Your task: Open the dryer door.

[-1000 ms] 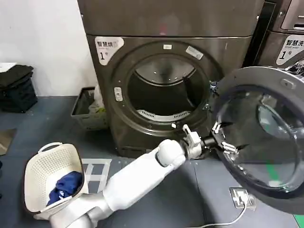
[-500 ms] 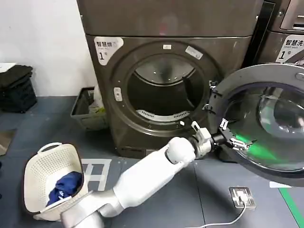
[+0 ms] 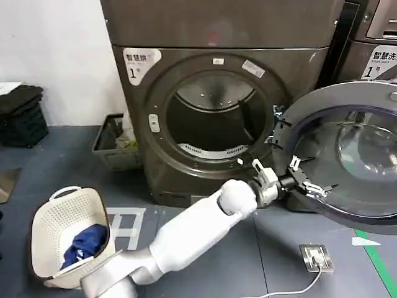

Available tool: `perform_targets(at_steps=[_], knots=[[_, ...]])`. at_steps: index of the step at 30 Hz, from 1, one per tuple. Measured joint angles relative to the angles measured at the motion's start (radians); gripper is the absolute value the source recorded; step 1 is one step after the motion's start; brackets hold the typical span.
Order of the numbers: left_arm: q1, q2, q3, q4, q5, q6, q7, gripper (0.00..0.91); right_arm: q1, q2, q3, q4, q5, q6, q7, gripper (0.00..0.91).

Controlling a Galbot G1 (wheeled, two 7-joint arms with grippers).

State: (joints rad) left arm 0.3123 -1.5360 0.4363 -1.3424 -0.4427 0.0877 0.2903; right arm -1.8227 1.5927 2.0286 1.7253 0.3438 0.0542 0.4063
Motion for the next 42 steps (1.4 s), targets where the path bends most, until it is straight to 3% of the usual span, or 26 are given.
perform_targets(at_steps=[9,17,22,29,42], knots=[[0.043,0.039,-0.008,-0.073,0.015,0.034,0.02,0.907,-0.008,0.001,0.03,0.025,0.001,-0.044,0.005,0.907],[0.148,0.135,-0.053,-0.281,0.012,0.135,-0.002,0.907,0.0,-0.005,0.022,0.044,0.004,-0.062,-0.005,0.907],[0.224,0.212,-0.108,-0.43,0.027,0.255,-0.076,0.907,-0.003,-0.003,0.006,0.057,0.005,-0.059,-0.033,0.907],[0.342,0.322,-0.243,-0.59,0.017,0.349,-0.164,0.907,-0.008,-0.026,0.005,0.047,0.035,-0.054,-0.05,0.907],[0.625,0.541,-0.665,-0.765,-0.237,0.538,-0.433,0.907,0.013,-0.068,-0.022,0.028,0.05,-0.055,-0.084,0.907]])
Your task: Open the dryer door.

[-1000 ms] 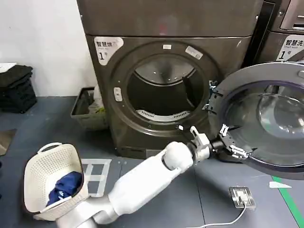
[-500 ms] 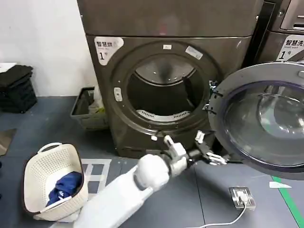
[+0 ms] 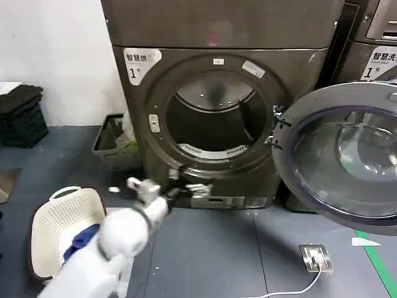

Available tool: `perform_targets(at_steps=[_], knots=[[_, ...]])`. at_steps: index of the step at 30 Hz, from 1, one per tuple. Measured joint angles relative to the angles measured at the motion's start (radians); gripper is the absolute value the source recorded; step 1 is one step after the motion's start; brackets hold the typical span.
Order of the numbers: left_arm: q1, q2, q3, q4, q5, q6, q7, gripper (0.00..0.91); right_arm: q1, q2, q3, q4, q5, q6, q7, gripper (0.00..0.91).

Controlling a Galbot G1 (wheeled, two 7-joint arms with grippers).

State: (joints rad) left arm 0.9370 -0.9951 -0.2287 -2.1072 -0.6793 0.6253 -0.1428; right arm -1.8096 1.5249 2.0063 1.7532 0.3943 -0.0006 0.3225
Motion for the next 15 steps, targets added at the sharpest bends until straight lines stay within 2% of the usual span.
perform_targets(at_steps=[8,15], knots=[[0.127,0.089,-0.232,0.004,-0.186,0.111,-0.216,0.907,0.004,-0.029,-0.035,-0.006,0.013,0.01,-0.024,0.907],[0.216,0.145,-0.402,0.025,-0.398,0.112,-0.39,0.907,0.01,-0.051,-0.059,-0.009,0.03,0.015,-0.052,0.907]])
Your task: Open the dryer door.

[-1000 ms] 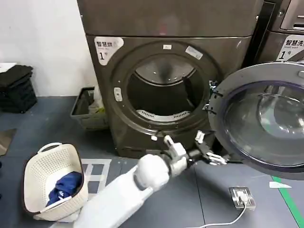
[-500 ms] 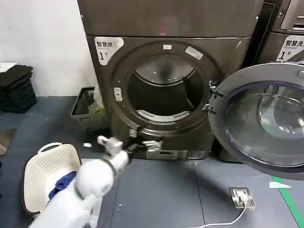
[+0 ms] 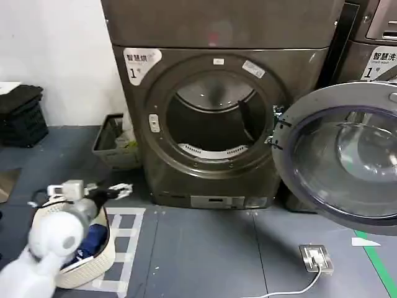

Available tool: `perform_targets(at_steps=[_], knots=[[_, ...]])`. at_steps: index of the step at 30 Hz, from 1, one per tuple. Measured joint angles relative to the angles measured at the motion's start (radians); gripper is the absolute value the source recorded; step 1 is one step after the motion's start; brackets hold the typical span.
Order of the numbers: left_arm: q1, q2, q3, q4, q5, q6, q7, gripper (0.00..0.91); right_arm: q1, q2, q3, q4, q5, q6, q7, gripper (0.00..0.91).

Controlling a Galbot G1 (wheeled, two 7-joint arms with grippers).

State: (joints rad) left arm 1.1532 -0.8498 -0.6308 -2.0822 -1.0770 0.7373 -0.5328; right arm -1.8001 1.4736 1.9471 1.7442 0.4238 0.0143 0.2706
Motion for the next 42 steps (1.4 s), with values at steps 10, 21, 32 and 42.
perform_targets(at_steps=[10,21,32,42], knots=[[0.076,0.115,-0.131,0.049,-0.412,-0.001,-0.332,0.907,0.004,-0.007,-0.032,-0.003,-0.005,0.015,-0.012,0.907],[0.099,0.192,-0.195,0.155,-0.831,-0.001,-0.582,0.907,0.01,0.0,-0.063,-0.007,-0.011,0.032,-0.015,0.907],[0.076,0.248,-0.185,0.219,-1.092,-0.001,-0.652,0.907,0.014,0.005,-0.072,-0.005,-0.026,0.038,-0.015,0.907],[0.059,0.262,-0.171,0.272,-1.136,-0.001,-0.666,0.907,0.014,0.009,-0.074,-0.006,-0.028,0.043,-0.016,0.907]])
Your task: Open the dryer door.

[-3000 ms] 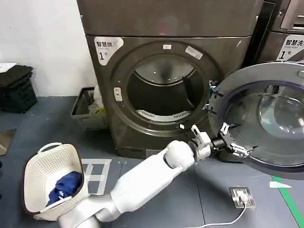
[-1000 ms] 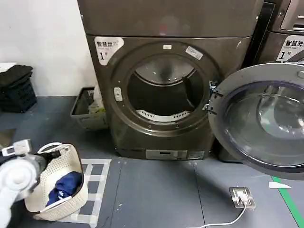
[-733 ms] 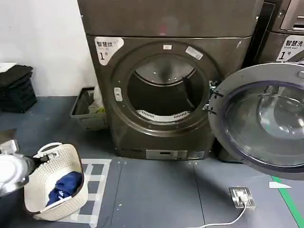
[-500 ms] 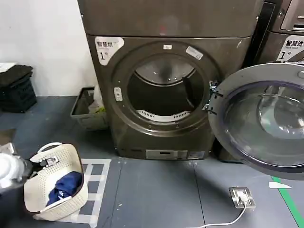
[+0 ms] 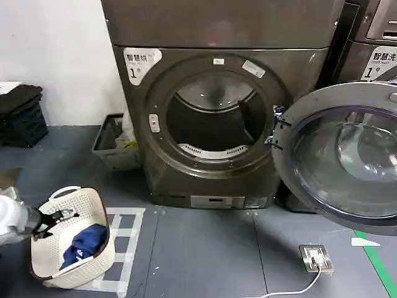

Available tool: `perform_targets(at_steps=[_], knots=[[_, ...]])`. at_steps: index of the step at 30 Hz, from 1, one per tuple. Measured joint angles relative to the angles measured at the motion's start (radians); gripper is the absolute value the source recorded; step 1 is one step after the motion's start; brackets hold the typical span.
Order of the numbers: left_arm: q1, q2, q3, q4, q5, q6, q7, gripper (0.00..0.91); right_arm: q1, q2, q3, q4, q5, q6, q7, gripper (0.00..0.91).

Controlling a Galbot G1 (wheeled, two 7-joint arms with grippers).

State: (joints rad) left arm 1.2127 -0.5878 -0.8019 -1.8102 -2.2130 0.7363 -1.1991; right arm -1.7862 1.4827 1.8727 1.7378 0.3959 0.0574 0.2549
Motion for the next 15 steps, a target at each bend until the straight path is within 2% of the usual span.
perform_targets(at_steps=[15], knots=[[-0.055,0.015,0.037,0.064,-0.018,0.0,-0.004,0.907,-0.001,0.001,-0.01,0.0,-0.002,0.004,-0.003,0.907]])
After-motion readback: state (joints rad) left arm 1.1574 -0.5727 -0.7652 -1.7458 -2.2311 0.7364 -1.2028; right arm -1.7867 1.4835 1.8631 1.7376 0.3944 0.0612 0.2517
